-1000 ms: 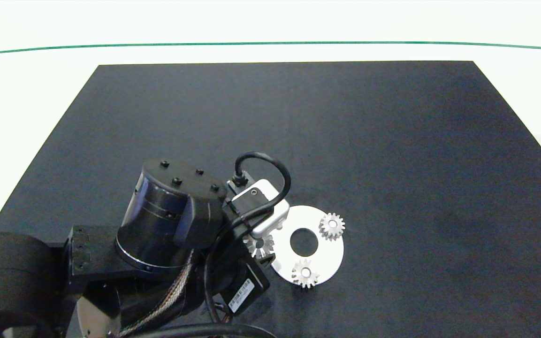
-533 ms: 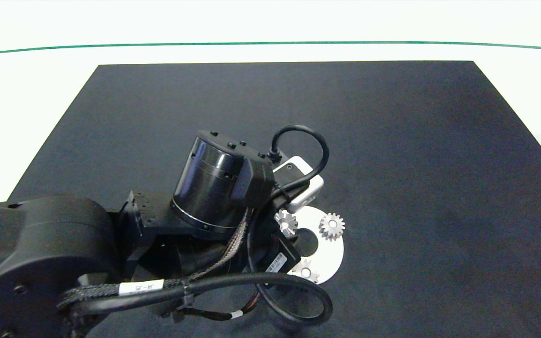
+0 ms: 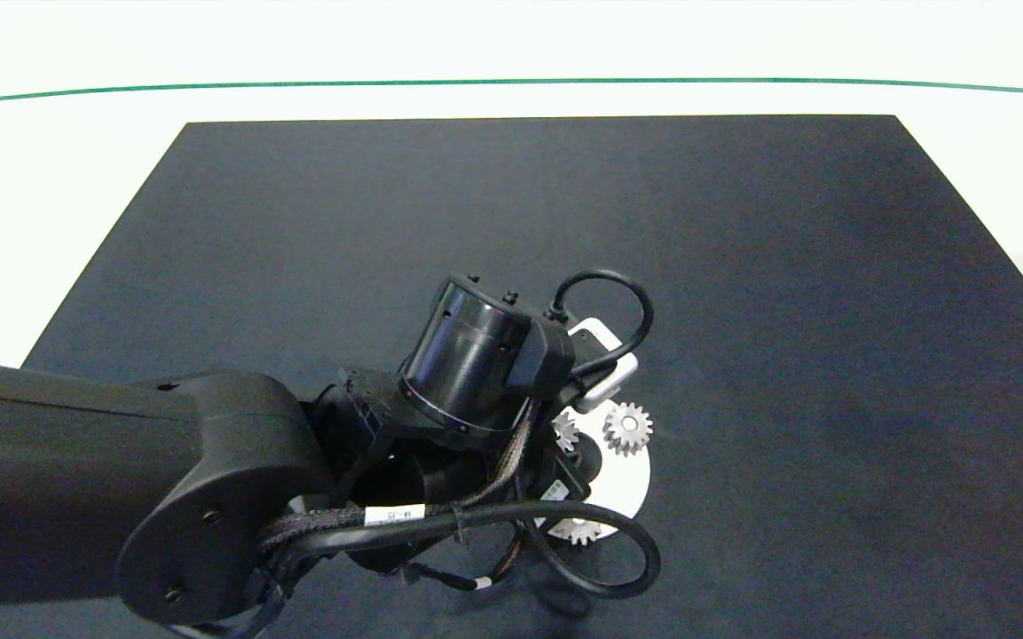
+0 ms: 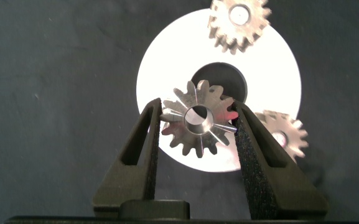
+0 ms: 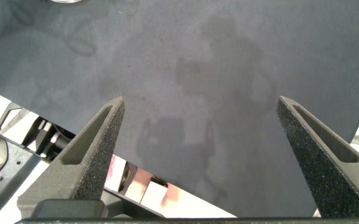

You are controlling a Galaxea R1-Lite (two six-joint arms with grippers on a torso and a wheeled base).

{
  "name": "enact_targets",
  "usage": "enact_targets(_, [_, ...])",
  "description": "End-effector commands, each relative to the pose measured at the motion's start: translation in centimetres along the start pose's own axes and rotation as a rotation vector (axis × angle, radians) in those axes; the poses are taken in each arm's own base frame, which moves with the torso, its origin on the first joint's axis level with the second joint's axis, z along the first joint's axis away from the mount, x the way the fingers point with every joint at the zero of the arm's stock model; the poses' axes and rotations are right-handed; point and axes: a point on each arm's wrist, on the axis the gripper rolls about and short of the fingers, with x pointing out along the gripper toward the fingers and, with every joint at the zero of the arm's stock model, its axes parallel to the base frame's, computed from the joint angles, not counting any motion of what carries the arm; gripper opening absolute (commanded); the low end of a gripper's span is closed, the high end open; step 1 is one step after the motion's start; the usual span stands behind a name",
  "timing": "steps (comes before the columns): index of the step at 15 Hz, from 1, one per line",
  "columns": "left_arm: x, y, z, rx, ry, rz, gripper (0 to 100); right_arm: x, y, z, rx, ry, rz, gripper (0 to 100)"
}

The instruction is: Install three planetary gears onto the carrier pins

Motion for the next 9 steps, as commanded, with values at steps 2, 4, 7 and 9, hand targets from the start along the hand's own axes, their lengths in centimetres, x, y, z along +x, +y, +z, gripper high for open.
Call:
enact_targets(2, [0.4,1.5,-0.3,-0.012,0.012,0.04,16,0.0,0.0,-0.1,-0.003,0.005,0.001,100])
enact_targets(4, [0.5,2.2,-0.5,-0.022,0.021,0.058,16,0.0,0.0,-0.1,-0.003,0.005,0.001,100])
enact_targets(7, [0.6,2.5,-0.7,-0.021,0.029,0.063,16,0.0,0.0,-0.1,-0.004,0.003,0.002,100])
enact_targets(9, [0.7,2.4,-0.8,-0.02,0.031,0.061,16,0.0,0.0,-0.1,-0.004,0.003,0.002,100])
